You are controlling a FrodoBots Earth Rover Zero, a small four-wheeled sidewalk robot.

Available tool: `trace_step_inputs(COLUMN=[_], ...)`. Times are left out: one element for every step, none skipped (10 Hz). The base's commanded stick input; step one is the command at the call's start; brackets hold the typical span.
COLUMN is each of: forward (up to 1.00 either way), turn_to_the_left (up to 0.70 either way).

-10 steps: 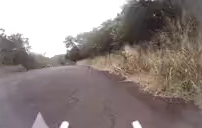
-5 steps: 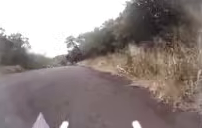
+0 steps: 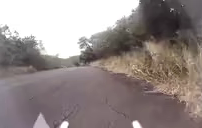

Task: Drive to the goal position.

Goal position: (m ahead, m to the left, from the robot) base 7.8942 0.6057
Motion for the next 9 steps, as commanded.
trace_step_inputs(forward=[1.00,1.00,1.00,1.00,1.00,1.00,1.00,1.00,1.00], turn_to_the_left=[0.00,0.00,0.00,0.00,0.00,0.00,0.00,0.00,0.40])
